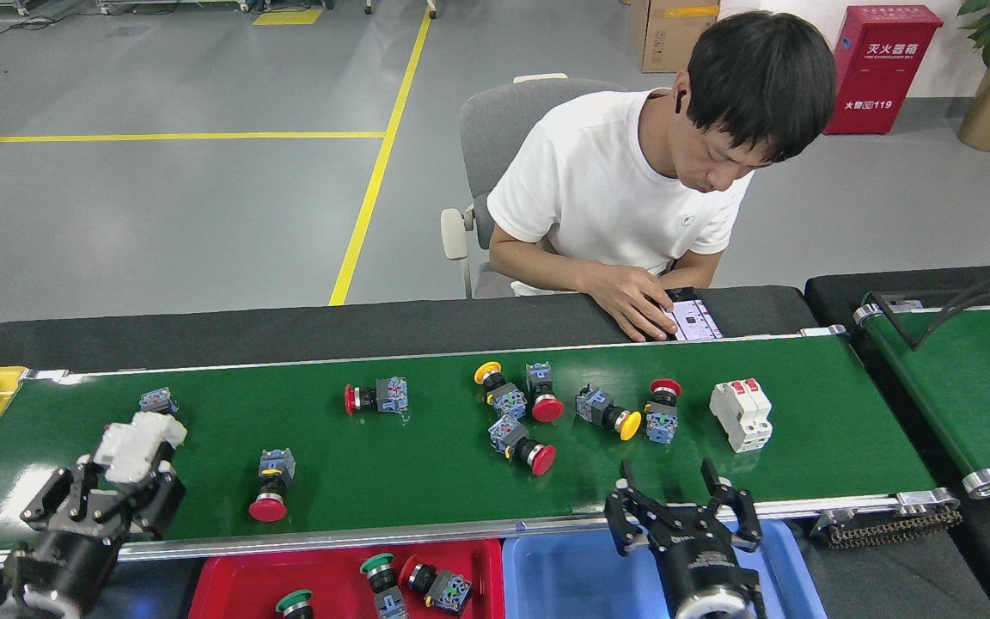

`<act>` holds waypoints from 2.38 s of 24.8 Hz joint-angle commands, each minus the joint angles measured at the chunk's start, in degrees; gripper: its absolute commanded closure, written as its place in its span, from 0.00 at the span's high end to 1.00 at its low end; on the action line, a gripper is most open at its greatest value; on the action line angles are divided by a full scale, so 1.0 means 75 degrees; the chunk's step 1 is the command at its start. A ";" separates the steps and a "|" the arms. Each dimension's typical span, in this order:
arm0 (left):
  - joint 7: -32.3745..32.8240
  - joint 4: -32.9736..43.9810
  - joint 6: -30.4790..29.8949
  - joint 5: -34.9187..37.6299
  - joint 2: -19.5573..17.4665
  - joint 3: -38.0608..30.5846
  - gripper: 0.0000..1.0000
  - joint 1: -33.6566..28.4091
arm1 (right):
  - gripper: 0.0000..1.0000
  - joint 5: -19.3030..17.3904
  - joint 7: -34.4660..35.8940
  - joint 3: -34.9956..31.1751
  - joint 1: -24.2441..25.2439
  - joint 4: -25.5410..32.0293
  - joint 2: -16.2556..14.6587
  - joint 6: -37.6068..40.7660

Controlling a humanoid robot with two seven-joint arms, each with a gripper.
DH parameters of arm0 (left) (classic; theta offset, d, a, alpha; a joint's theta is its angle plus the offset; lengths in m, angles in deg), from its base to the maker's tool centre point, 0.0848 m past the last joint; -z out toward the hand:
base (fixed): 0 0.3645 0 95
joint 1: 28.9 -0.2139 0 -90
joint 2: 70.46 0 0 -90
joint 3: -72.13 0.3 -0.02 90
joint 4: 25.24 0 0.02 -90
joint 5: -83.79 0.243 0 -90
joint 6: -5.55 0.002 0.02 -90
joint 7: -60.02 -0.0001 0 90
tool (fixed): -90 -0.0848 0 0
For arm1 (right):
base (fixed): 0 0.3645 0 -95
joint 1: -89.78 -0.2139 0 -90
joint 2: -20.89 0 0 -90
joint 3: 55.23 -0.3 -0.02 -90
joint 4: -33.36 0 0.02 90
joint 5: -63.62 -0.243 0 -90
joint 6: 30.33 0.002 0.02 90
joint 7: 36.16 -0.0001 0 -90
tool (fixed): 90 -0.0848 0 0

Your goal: Pick switch part from conveyor to tray

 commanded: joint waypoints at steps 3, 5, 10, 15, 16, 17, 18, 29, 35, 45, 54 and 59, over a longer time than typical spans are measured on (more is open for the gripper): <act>0.0052 0.0842 -0.0067 0.0673 0.0460 -0.0013 0.13 -0.0292 | 0.97 0.0025 -0.0099 0.0118 -0.0618 -0.0751 0.0062 -0.0524; 0.0064 0.1018 -0.0160 0.0896 0.0671 0.0092 0.13 -0.0292 | 0.97 0.0037 -0.0099 0.0165 -0.0852 -0.1161 0.0203 -0.0559; 0.0075 0.1158 -0.0125 0.0966 0.0694 0.0374 0.13 -0.0303 | 0.93 0.0025 -0.0099 0.0177 -0.1520 -0.1982 0.0379 -0.0571; 0.0075 0.1393 -0.0184 0.0966 0.0624 0.0854 0.13 -0.0467 | 0.76 -0.0045 -0.0111 0.0224 -0.1930 -0.2556 0.0508 -0.0512; 0.0075 0.1404 -0.0172 0.1001 0.0612 0.1053 0.13 -0.0456 | 0.63 -0.0068 -0.0111 0.0224 -0.1942 -0.2556 0.0496 -0.0454; 0.0075 0.1404 -0.0160 0.1072 0.0612 0.1229 0.13 -0.0432 | 0.49 -0.0068 -0.0111 0.0235 -0.1977 -0.2556 0.0472 -0.0407; 0.0075 0.1404 -0.0160 0.1201 0.0624 0.1370 0.13 -0.0421 | 0.37 -0.0068 -0.0111 0.0259 -0.2013 -0.2544 0.0449 -0.0313; 0.0075 0.1346 -0.0172 0.2771 0.0788 0.2940 0.14 -0.0362 | 0.14 -0.0526 -0.0169 0.0294 -0.1485 -0.1115 0.0308 0.0730; 0.0298 0.1311 -0.0172 0.3251 0.1081 0.4029 0.15 -0.0245 | 0.15 -0.0526 -0.0403 0.0294 -0.0314 0.0631 0.0203 0.1667; 0.0732 0.0608 -0.0196 0.4564 0.2183 0.5331 0.65 0.0142 | 0.16 -0.1205 -0.0591 -0.0585 0.0038 0.1792 -0.0465 0.1960; 0.0732 0.1252 -0.0489 0.2677 0.2042 0.3667 1.00 -0.0116 | 0.16 -0.1686 -0.0591 -0.1605 0.0015 0.1792 -0.1051 0.2089; 0.0767 0.1311 -0.0524 0.1306 0.1878 0.1159 1.00 -0.0456 | 0.16 -0.1686 -0.0603 -0.1476 0.0109 0.1815 -0.1039 0.2441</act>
